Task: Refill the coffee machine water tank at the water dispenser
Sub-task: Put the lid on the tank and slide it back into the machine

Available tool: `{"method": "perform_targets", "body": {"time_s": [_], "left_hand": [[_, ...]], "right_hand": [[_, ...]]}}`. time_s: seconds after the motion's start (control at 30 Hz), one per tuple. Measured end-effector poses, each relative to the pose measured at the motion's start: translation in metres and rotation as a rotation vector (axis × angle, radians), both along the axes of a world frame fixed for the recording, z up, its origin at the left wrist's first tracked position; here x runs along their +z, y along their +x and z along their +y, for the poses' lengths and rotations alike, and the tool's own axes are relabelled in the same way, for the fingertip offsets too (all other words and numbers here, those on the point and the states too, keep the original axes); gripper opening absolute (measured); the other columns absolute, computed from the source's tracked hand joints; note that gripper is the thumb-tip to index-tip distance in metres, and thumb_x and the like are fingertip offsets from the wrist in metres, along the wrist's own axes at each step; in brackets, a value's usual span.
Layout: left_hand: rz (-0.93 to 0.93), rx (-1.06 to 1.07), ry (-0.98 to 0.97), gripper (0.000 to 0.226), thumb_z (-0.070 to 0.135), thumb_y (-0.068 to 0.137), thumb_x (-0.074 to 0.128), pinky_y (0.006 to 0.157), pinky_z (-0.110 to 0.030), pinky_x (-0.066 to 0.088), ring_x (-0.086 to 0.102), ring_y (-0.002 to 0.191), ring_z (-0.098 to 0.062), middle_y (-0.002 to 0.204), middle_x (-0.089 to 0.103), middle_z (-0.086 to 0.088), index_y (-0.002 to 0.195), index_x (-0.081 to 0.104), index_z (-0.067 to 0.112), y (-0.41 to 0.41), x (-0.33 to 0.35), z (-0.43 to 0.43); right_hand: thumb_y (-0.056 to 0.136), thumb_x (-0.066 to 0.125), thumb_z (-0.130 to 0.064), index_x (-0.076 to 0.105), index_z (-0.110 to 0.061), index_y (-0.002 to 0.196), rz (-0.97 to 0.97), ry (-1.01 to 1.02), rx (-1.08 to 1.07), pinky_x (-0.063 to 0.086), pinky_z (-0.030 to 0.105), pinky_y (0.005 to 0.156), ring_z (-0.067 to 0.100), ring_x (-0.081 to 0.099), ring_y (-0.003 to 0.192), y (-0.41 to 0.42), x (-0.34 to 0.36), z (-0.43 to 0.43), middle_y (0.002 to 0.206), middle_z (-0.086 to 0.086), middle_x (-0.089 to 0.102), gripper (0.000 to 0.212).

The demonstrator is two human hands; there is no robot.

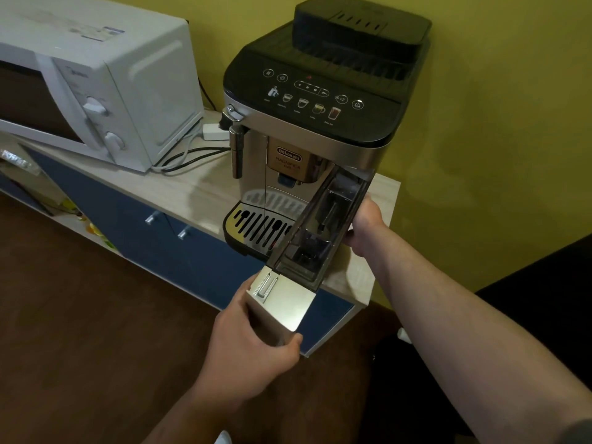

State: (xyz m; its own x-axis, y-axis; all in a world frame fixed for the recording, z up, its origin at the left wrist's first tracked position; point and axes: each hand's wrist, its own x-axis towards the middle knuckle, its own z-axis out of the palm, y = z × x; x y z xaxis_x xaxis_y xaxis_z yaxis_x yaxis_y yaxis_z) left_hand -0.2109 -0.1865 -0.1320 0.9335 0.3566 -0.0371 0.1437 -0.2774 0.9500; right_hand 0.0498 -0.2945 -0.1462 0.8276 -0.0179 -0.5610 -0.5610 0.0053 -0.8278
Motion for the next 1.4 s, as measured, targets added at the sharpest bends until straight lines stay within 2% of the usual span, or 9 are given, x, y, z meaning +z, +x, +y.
{"method": "perform_targets", "body": {"time_s": [0.17,0.33,0.47,0.63,0.87,0.97,1.07,1.17,1.4], "left_hand": [[0.003,-0.014,-0.016,0.083,0.006,0.059,0.092,0.078,0.008,0.036,0.045,0.103,0.032,0.106,0.057,0.031,0.109,0.041,0.049,-0.004,-0.006,0.001],[0.003,-0.024,0.004,0.076,0.03,0.051,0.082,0.079,0.008,0.035,0.046,0.108,0.027,0.105,0.051,0.054,0.113,0.042,0.049,-0.002,-0.003,0.006],[-0.002,-0.02,0.016,0.075,0.035,0.049,0.082,0.08,0.006,0.036,0.049,0.11,0.019,0.107,0.055,0.04,0.112,0.042,0.05,0.0,-0.003,0.004],[-0.027,-0.039,0.021,0.078,0.051,0.044,0.074,0.082,0.007,0.036,0.046,0.109,0.027,0.107,0.048,0.056,0.115,0.042,0.05,0.002,0.0,0.006],[-0.067,-0.023,0.02,0.076,0.049,0.044,0.072,0.08,0.007,0.036,0.048,0.106,0.028,0.108,0.05,0.056,0.113,0.042,0.047,0.005,0.002,0.01],[-0.068,-0.011,0.015,0.077,0.05,0.043,0.071,0.079,0.007,0.036,0.047,0.105,0.03,0.106,0.05,0.057,0.113,0.041,0.048,0.005,0.001,0.009],[-0.079,0.01,0.018,0.075,0.049,0.043,0.072,0.078,0.007,0.036,0.048,0.106,0.029,0.107,0.05,0.056,0.112,0.043,0.046,0.002,0.0,0.0],[-0.105,0.009,0.02,0.074,0.047,0.044,0.072,0.078,0.007,0.037,0.049,0.105,0.028,0.108,0.052,0.055,0.112,0.044,0.044,0.002,0.0,-0.007],[-0.065,-0.033,0.01,0.078,0.038,0.048,0.079,0.077,-0.001,0.046,0.059,0.106,0.014,0.111,0.06,0.041,0.12,0.049,0.038,-0.002,-0.005,-0.013]], "right_hand": [[0.086,0.039,-0.06,0.071,-0.022,0.102,0.1,0.073,0.012,0.049,0.057,0.086,0.036,0.065,0.097,-0.006,0.004,-0.001,0.096,0.011,0.075,0.053],[0.092,0.033,-0.056,0.071,-0.019,0.102,0.073,0.111,0.006,0.056,0.05,0.074,0.033,0.067,0.093,-0.007,0.001,0.0,0.085,0.01,0.077,0.054],[0.095,0.033,-0.053,0.069,-0.014,0.101,0.069,0.103,-0.015,0.053,0.05,0.083,0.033,0.066,0.094,-0.007,0.007,0.0,0.094,0.013,0.074,0.054],[0.099,0.032,-0.049,0.063,-0.016,0.09,0.059,0.107,-0.026,0.053,0.05,0.087,0.031,0.065,0.091,-0.007,0.009,0.0,0.09,0.012,0.071,0.046],[0.1,0.029,-0.043,0.064,-0.019,0.087,0.021,0.125,-0.025,0.053,0.051,0.085,0.031,0.064,0.087,-0.006,0.01,0.001,0.082,0.01,0.072,0.044],[0.1,0.029,-0.042,0.065,-0.021,0.082,0.021,0.12,-0.009,0.056,0.045,0.073,0.029,0.066,0.083,-0.003,0.008,0.0,0.062,0.004,0.074,0.045],[0.1,0.029,-0.045,0.065,-0.02,0.086,0.031,0.099,0.022,0.054,0.041,0.063,0.028,0.067,0.082,-0.003,0.01,-0.002,0.072,0.007,0.074,0.046],[0.1,0.028,-0.049,0.066,-0.02,0.09,0.031,0.085,0.066,0.051,0.037,0.058,0.028,0.068,0.084,-0.001,0.008,-0.005,0.068,0.005,0.075,0.049],[0.099,0.025,-0.052,0.065,-0.023,0.072,-0.018,0.095,0.087,0.053,0.047,0.084,0.028,0.07,0.091,-0.001,0.001,-0.01,0.07,0.004,0.074,0.056]]}}
